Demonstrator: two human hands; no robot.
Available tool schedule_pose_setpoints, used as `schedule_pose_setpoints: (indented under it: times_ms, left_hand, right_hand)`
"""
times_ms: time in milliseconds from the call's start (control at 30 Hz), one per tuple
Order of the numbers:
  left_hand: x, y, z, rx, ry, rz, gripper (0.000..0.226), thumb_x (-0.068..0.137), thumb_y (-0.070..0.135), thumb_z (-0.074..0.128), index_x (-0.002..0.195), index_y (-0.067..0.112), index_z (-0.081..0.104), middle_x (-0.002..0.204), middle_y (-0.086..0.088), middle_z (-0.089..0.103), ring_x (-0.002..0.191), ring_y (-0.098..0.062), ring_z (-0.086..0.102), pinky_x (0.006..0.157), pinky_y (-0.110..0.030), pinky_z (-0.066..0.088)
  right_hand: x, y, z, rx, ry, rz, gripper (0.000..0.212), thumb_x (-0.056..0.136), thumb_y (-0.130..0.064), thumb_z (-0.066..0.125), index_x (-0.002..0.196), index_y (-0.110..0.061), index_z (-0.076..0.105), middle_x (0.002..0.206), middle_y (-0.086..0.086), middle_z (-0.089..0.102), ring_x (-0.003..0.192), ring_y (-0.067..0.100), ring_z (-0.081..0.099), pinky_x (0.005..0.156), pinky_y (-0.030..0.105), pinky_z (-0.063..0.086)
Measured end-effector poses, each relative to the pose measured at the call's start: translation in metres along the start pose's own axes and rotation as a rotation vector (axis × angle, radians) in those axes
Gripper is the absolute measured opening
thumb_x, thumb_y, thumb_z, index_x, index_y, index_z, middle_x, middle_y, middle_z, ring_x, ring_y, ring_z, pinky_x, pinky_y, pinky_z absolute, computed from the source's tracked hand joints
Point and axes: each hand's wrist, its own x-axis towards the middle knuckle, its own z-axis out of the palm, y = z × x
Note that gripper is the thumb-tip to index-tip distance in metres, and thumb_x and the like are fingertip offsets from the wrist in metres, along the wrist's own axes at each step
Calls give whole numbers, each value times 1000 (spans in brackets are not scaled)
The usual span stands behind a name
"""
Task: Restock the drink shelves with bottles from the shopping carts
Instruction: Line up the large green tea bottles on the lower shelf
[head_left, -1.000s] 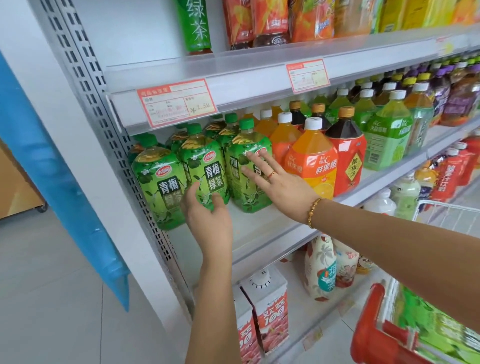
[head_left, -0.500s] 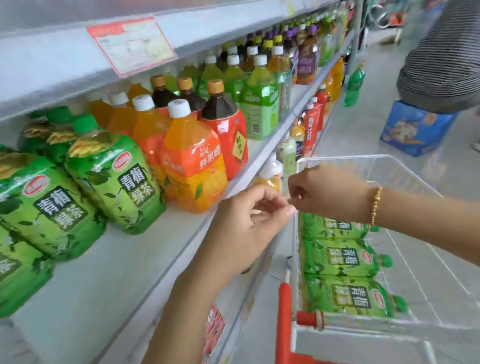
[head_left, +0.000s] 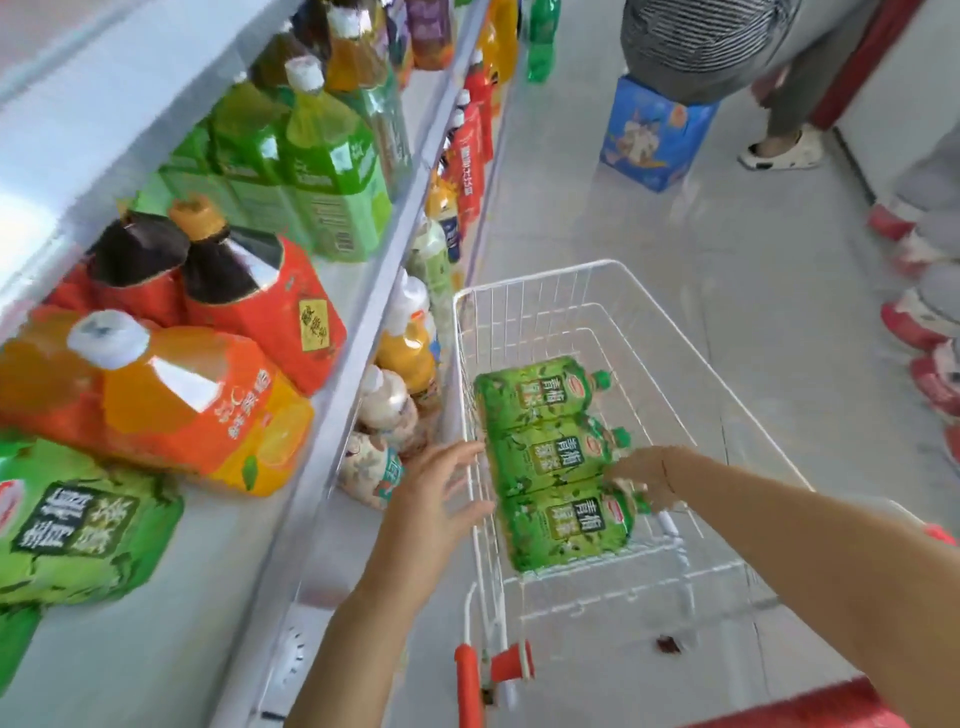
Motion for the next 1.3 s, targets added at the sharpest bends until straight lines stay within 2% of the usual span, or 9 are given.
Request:
schedule_pose_setpoints:
  times_ms: [133, 200, 500, 700, 833, 967, 1067, 1200, 1300]
  left_hand:
    - [-4, 1, 1, -183, 15, -32, 51, 75, -1, 72, 115, 26, 56, 123, 8, 54, 113, 9, 52, 91, -5, 40]
    - [-4, 1, 1, -191, 27, -47, 51, 76, 2, 72, 114, 31, 55, 122, 10, 55, 112, 10, 53, 90, -4, 40]
    - [-7, 4, 0, -132, 15, -61, 51, 78, 6, 72, 113, 38, 53, 120, 24, 52, 113, 10, 50, 91, -7, 43]
    - [-11, 16, -7, -101, -2, -155, 59, 76, -4, 72, 111, 40, 53, 123, 16, 55, 113, 8, 53, 97, -10, 42]
    - [5, 49, -12, 231, -121, -309, 57, 75, 2, 74, 124, 23, 55, 127, 4, 58, 117, -10, 54, 99, -23, 41]
    - [27, 73, 10, 600, -509, -285, 87, 76, 15, 75, 146, 25, 25, 138, -2, 48, 117, -19, 56, 93, -33, 46]
    - [38, 74, 15, 678, -546, -262, 103, 77, 18, 75, 150, 27, 4, 149, -2, 35, 120, -18, 53, 95, -31, 44]
    - [51, 80, 12, 345, -475, -166, 109, 59, 26, 87, 146, 34, 22, 141, 15, 42, 125, -5, 46, 109, -27, 33]
    - [60, 95, 3, -14, -373, -230, 94, 48, 24, 93, 120, 54, 41, 111, 30, 59, 102, 14, 55, 89, -15, 45]
  right_hand:
    - [8, -1, 5, 349, 127, 24, 8, 94, -6, 41, 98, -2, 47, 124, 22, 48, 110, 35, 50, 105, 47, 37]
    - [4, 1, 12, 503, 218, 93, 16, 94, -2, 34, 81, -1, 42, 115, 21, 52, 101, 33, 53, 104, 47, 37]
    - [15, 26, 22, 993, 98, 143, 23, 88, 6, 42, 108, -5, 41, 111, 19, 48, 75, 26, 59, 66, 38, 55]
    - [-2, 31, 16, 683, 103, 90, 13, 85, 3, 60, 76, -1, 52, 96, 20, 60, 72, 18, 56, 68, 28, 55]
    - [-46, 15, 28, 396, 155, -115, 15, 74, -8, 74, 83, -10, 62, 84, 6, 66, 72, 14, 62, 63, 22, 56]
    - [-97, -16, 54, 70, 285, -425, 30, 72, -21, 76, 95, -17, 56, 93, -1, 61, 85, 14, 60, 75, 25, 56]
    - [-131, -18, 18, -81, 227, -608, 29, 72, -24, 75, 91, -22, 53, 90, -6, 58, 78, 6, 57, 67, 16, 54]
    - [-179, -37, -59, -140, 4, -791, 30, 68, -10, 76, 85, -23, 56, 86, -4, 58, 70, 9, 57, 57, 18, 53]
    - [-194, -61, -95, -78, -146, -883, 32, 67, -2, 75, 82, -24, 58, 81, -5, 57, 65, 6, 55, 51, 20, 49]
